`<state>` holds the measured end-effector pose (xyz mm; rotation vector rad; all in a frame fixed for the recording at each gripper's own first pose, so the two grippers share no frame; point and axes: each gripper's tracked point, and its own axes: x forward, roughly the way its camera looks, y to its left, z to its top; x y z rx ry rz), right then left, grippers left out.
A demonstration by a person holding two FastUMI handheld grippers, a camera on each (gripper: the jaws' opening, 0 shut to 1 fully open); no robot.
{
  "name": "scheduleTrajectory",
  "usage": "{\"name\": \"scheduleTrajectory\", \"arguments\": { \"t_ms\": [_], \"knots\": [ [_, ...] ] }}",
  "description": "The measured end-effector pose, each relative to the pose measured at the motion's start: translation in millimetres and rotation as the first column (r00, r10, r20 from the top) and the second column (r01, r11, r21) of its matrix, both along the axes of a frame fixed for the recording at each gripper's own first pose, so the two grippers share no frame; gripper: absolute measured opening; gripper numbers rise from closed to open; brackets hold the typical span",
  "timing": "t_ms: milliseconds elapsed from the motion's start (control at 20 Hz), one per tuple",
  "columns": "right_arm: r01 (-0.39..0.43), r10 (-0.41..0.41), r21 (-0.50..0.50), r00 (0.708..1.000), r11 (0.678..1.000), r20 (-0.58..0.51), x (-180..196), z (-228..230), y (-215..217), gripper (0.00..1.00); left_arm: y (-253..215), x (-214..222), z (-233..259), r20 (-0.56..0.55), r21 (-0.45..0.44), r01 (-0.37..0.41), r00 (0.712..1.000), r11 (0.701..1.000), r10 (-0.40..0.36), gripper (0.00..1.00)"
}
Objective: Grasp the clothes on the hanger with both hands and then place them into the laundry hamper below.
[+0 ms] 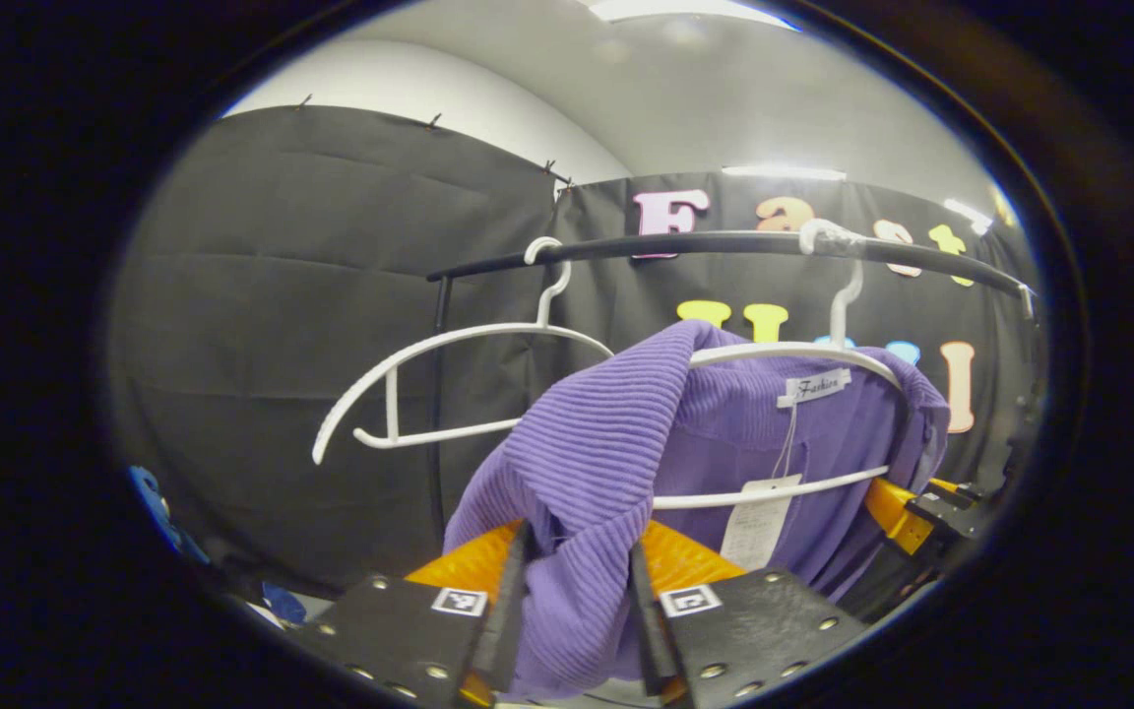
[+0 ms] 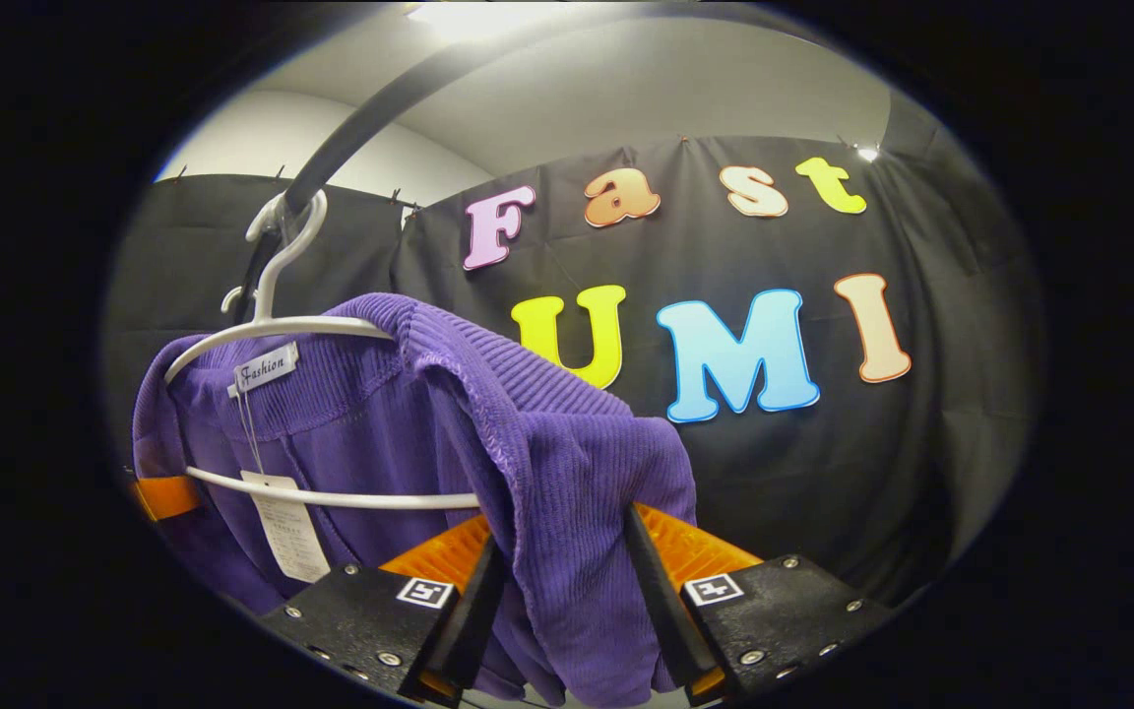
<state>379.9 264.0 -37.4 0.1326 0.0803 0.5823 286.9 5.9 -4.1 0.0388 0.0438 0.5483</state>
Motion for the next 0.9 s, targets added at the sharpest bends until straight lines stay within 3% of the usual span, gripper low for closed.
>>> {"name": "scheduleTrajectory", "arguments": {
  "t_ms": [50, 100, 150, 200, 250, 300, 400, 450, 550, 850, 900],
  "knots": [
    [0.001, -0.001, 0.005, 1.0, 1.0, -0.004, 6.0, -3.4, -0.6, 0.65, -0.9, -4.5, -0.3, 0.001, -0.017, 0.025, 1.0, 1.0, -0.025, 0.43],
    [0.0, 0.001, 0.009, 1.0, 1.0, -0.008, 11.1, -4.9, -3.6, 0.59, 5.1, -11.7, 1.3, 0.005, -0.015, 0.007, 1.0, 1.0, -0.007, 0.43],
    [-0.006, 0.007, 0.013, 1.0, 1.0, -0.014, 14.2, -6.4, -4.4, 0.54, 13.0, -18.7, 7.4, 0.036, -0.025, -0.009, 0.999, 1.0, 0.01, 0.31],
    [-0.02, 0.02, 0.019, 1.0, 1.0, -0.019, 11.5, -5.3, -4.8, 0.42, 7.5, -20.3, 7.6, 0.05, -0.061, 0.031, 0.998, 0.998, -0.028, 0.18],
    [-0.016, 0.016, 0.019, 1.0, 1.0, -0.018, 12.0, -4.6, -5.9, 0.34, 1.2, -17.0, 2.3, 0.05, -0.087, 0.056, 0.997, 0.995, -0.051, 0.11],
    [-0.001, 0.001, 0.016, 1.0, 1.0, -0.007, 9.1, -0.5, -12.1, 0.22, -0.4, -17.4, 1.1, 0.045, -0.087, 0.079, 0.996, 0.993, -0.075, 0.19],
    [-0.004, 0.004, 0.019, 1.0, 1.0, 0.001, 0.6, 1.4, -13.5, 0.07, -2.1, -18.2, 4.0, 0.058, -0.083, 0.111, 0.993, 0.99, -0.106, 0.03],
    [-0.02, 0.02, 0.017, 1.0, 1.0, -0.001, 0.9, -0.3, -10.1, 0.06, -2.1, -21.1, 2.5, 0.053, -0.078, 0.113, 0.993, 0.991, -0.109, 0.09],
    [-0.069, 0.069, -0.005, 0.997, 0.998, -0.014, 0.0, -4.5, -4.6, 0.0, -5.7, -24.9, 6.7, 0.063, -0.065, 0.119, 0.991, 0.991, -0.115, 0.03],
    [-0.071, 0.071, -0.018, 0.997, 0.997, -0.001, -15.4, -3.9, -14.7, 0.0, -19.1, -50.6, 33.6, 0.11, -0.067, 0.179, 0.979, 0.981, -0.171, 0.01],
    [-0.072, 0.072, -0.021, 0.997, 0.997, 0.008, -15.9, -2.3, -15.7, 0.0, -21.0, -51.8, 35.7, 0.117, -0.077, 0.187, 0.977, 0.979, -0.178, 0.05]
  ]
}}
